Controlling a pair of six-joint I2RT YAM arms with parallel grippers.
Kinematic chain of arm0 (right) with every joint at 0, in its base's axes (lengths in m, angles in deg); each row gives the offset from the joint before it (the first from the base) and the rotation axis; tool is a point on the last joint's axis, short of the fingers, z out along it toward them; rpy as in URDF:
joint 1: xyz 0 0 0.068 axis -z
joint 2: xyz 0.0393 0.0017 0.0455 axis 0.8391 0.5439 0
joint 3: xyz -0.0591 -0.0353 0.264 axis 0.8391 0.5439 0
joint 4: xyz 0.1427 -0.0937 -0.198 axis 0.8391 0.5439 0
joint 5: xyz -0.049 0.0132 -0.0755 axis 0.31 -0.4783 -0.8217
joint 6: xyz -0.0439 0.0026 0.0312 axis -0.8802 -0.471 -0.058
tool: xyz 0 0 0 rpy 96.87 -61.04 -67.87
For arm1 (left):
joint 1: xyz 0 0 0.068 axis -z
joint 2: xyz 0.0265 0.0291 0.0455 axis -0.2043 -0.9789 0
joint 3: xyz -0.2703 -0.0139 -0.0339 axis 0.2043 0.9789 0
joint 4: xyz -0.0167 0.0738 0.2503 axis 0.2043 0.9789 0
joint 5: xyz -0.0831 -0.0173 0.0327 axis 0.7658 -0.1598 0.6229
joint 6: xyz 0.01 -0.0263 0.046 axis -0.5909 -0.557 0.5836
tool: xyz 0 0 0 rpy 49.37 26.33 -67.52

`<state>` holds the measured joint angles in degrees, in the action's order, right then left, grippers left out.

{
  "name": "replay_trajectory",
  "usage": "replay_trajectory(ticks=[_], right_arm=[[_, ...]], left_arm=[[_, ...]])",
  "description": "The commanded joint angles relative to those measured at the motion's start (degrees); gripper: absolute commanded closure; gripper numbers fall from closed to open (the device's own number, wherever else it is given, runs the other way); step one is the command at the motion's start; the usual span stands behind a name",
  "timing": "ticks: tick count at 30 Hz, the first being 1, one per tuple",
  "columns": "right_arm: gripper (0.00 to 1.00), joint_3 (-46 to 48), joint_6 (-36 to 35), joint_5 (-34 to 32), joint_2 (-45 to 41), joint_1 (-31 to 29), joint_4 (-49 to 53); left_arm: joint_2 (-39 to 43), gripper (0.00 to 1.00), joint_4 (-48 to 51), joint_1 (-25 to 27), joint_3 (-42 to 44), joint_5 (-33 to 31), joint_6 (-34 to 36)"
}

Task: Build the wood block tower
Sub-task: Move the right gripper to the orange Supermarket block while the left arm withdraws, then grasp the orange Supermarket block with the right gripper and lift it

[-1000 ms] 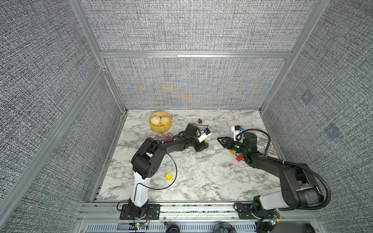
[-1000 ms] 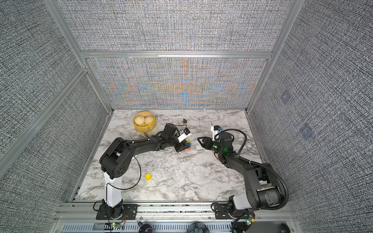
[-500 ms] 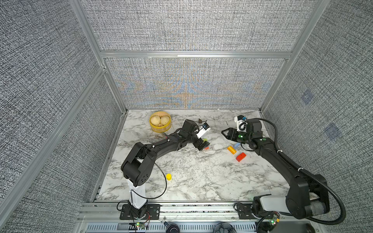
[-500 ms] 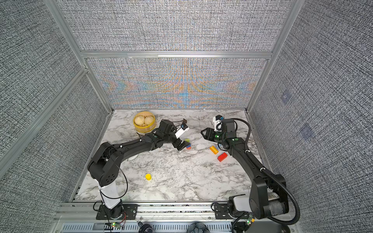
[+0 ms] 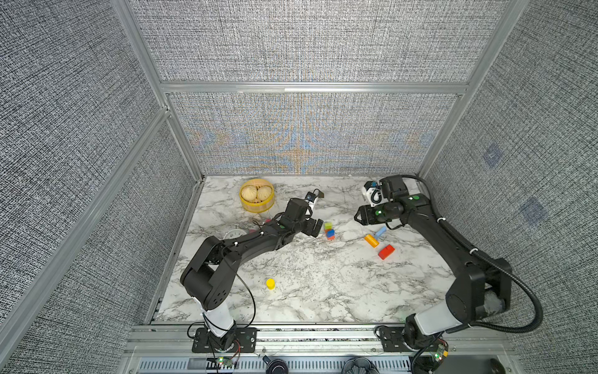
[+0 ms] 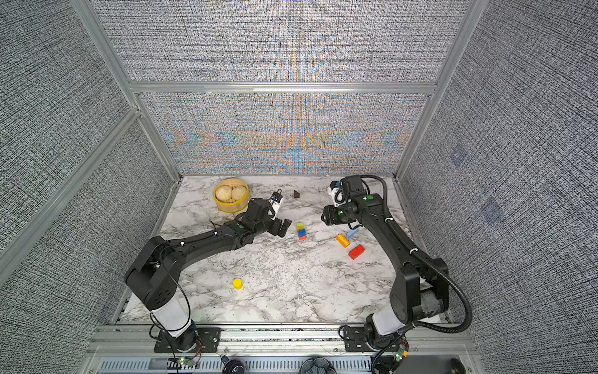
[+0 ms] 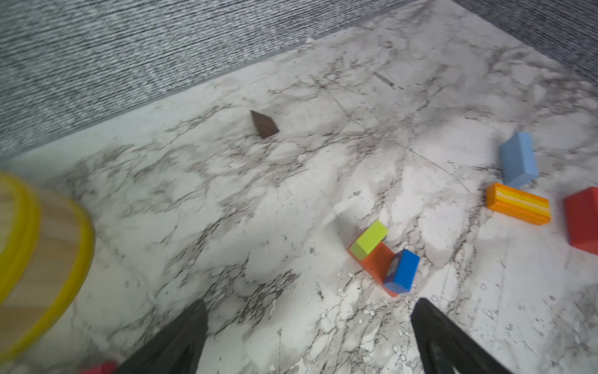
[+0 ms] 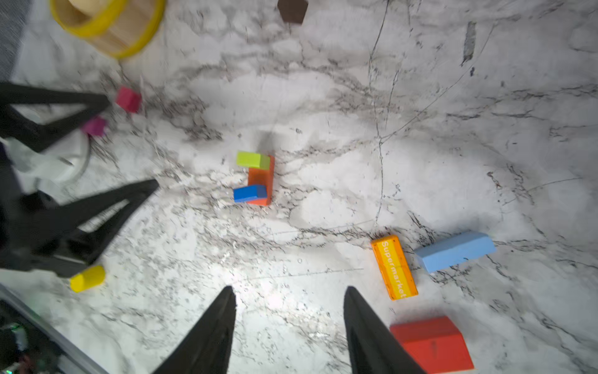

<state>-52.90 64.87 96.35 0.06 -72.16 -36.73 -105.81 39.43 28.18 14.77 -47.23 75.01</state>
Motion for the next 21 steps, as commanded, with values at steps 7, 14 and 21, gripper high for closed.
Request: replay_trajectory(ticks=[7,14,21], right_arm=[[0.44,-5.89,-10.19,-10.09,12.99,-1.43,12.03],[0.44,-5.56,-11.39,-15.05,16.79,-0.96,11.60],[0.44,-5.57,-11.90,-16.14,20.17,0.95,11.46]], left_arm=[[2.95,0.01,-6.99,-0.06,8.65,-7.35,-9.96],[5.62,0.01,-15.41,-0.06,16.42,-10.13,-11.00],[6.18,0.01,-20.24,-0.07,19.69,-13.15,-10.76]])
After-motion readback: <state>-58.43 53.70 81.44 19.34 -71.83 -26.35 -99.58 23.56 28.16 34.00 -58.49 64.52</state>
